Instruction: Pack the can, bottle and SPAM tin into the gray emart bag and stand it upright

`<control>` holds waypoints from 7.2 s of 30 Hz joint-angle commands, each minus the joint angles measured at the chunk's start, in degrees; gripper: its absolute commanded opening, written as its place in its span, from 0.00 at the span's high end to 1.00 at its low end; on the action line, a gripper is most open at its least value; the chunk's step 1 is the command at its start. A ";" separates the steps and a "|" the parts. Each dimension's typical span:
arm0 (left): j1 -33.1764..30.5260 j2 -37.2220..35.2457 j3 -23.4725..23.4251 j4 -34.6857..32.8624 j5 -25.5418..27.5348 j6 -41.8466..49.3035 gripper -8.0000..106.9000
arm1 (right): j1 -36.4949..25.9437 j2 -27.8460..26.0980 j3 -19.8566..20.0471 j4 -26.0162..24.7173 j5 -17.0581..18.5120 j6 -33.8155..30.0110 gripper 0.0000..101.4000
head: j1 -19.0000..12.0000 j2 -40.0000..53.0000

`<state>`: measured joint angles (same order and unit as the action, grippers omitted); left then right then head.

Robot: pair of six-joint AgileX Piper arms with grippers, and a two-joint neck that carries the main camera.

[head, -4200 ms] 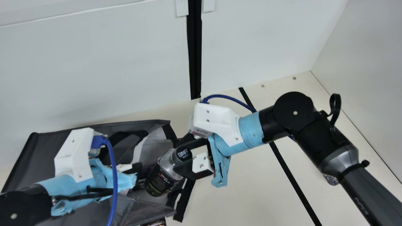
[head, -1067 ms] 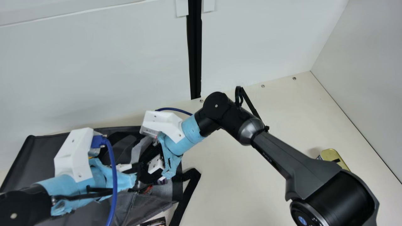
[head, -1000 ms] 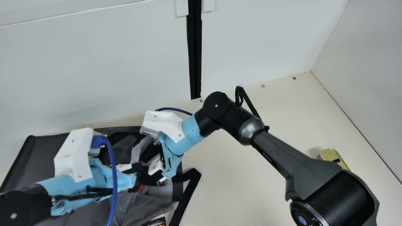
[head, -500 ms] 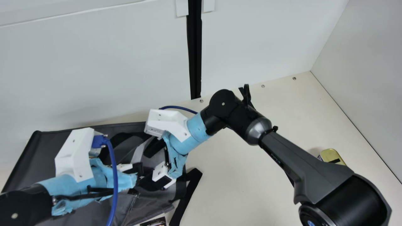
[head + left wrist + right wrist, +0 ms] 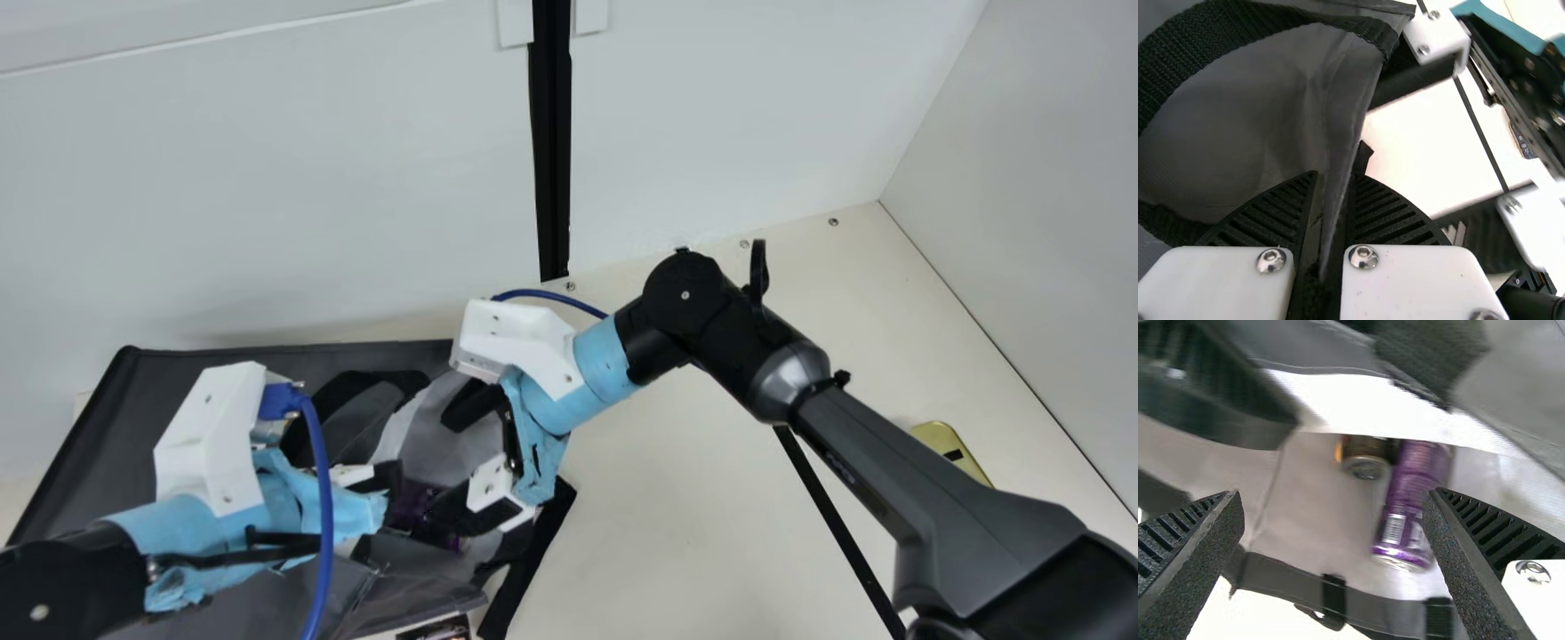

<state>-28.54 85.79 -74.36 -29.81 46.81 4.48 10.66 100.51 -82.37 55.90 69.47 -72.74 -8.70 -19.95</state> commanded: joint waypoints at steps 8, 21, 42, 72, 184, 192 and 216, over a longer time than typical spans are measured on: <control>0.00 0.00 0.00 0.00 0.00 0.00 1.00 | -1.80 -4.36 4.30 0.93 0.43 -1.67 0.06 | -1.30 -0.05; 0.00 0.00 0.00 0.00 0.00 0.00 1.00 | -6.30 -10.42 7.88 0.91 0.43 -2.53 0.06 | -1.30 -0.05; 0.00 0.00 0.00 0.00 0.00 0.00 1.00 | -20.36 -16.84 3.63 -7.09 0.43 4.11 0.06 | -1.30 -0.05; 0.00 0.00 0.00 0.00 0.00 0.00 1.00 | -33.97 -30.55 -0.55 -31.22 -2.13 26.39 0.06 | -1.30 -0.05; 0.00 0.00 0.00 0.00 0.00 0.00 1.00 | -63.72 -33.15 13.47 -47.24 0.43 21.60 0.06 | -1.30 -0.05; 0.00 0.00 0.00 0.00 0.00 0.00 1.00 | -65.87 -29.72 13.21 -45.84 0.43 16.43 0.06 | -1.30 -0.05; 0.00 0.00 0.00 0.00 0.00 0.00 1.00 | -66.14 -19.17 14.64 -43.85 -3.41 11.01 0.06 | -1.30 -0.05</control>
<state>-28.54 85.79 -74.36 -29.81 46.81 4.48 -55.64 80.81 -67.92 12.07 66.43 -61.79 -8.79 -19.95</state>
